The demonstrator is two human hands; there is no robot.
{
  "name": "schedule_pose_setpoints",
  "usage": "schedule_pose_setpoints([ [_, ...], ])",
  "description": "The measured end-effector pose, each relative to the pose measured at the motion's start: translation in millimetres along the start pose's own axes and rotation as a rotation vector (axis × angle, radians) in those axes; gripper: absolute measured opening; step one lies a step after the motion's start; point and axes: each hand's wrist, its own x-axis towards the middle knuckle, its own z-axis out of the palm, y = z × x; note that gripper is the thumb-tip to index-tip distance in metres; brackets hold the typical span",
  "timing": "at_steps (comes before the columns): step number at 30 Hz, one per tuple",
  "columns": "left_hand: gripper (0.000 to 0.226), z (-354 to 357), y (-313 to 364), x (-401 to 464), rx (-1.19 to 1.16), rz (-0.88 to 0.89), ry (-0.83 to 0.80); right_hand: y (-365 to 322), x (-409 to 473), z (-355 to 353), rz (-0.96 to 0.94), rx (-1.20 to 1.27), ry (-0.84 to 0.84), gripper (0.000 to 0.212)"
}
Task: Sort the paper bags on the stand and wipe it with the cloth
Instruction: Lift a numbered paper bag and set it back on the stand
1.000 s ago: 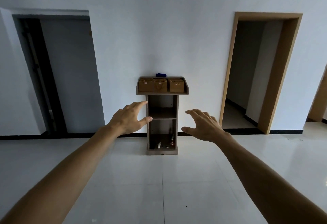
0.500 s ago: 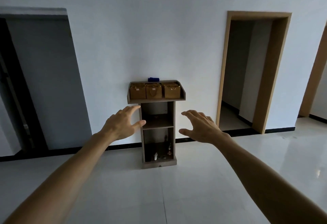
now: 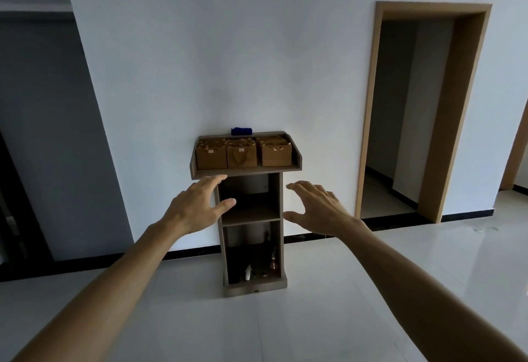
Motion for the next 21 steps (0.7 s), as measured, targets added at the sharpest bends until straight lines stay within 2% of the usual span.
schedule_pose_setpoints([
  [12,0.063,56.4,-51.6,164.0,-0.054,-0.081,0.031,80.0,175.6,43.8,-0.041,0.000,-0.022,0.073],
  [21,0.064,113.2,-136.2,281.3,-0.093,-0.079,0.038,109.8,321.0,108.2,-0.059,0.005,-0.032,0.071],
])
